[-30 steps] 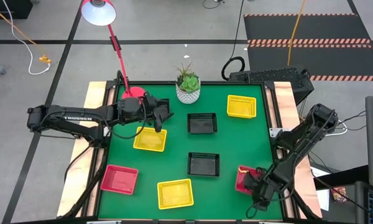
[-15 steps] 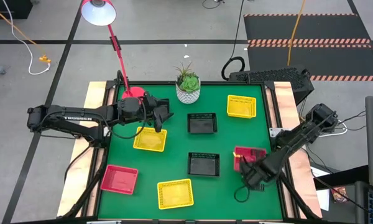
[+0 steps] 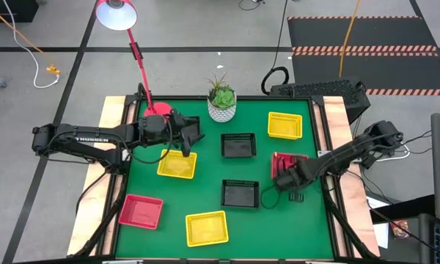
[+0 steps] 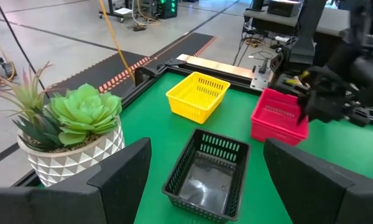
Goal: Stack baskets by color
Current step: Move the stacked red bins to the middle left of the table
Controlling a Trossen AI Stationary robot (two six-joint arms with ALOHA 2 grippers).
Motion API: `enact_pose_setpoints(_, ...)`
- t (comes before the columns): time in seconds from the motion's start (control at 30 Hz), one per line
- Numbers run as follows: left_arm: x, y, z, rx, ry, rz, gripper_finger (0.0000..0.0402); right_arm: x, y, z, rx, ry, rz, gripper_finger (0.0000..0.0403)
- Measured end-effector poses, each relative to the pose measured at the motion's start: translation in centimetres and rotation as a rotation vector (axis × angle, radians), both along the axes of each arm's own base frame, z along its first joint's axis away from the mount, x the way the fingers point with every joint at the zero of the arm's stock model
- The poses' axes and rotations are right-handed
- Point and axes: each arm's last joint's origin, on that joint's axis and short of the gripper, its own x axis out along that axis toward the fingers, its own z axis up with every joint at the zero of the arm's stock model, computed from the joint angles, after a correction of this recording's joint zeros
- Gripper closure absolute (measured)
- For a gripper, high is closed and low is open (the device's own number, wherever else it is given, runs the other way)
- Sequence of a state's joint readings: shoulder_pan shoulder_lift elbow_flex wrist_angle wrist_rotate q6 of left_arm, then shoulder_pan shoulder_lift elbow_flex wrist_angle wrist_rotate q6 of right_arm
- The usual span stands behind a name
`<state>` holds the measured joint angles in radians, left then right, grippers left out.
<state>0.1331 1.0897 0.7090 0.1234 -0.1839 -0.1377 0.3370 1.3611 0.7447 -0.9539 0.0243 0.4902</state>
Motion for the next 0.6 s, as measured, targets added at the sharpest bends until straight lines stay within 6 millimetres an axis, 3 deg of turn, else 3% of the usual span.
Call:
enact_pose_setpoints(0.3, 0.0, 0.0, 0.0, 0.003, 0.001, -0.001, 0.0089, -1.0, -2.9, 2.4, 0.033, -0.225, -0.079, 0.0402)
enact_pose_setpoints(0.6, 0.0, 0.0, 0.0, 0.003, 0.0, -0.002, 0.0089, -1.0, -4.4, 2.0, 0.01, -0.186, -0.019, 0.0402)
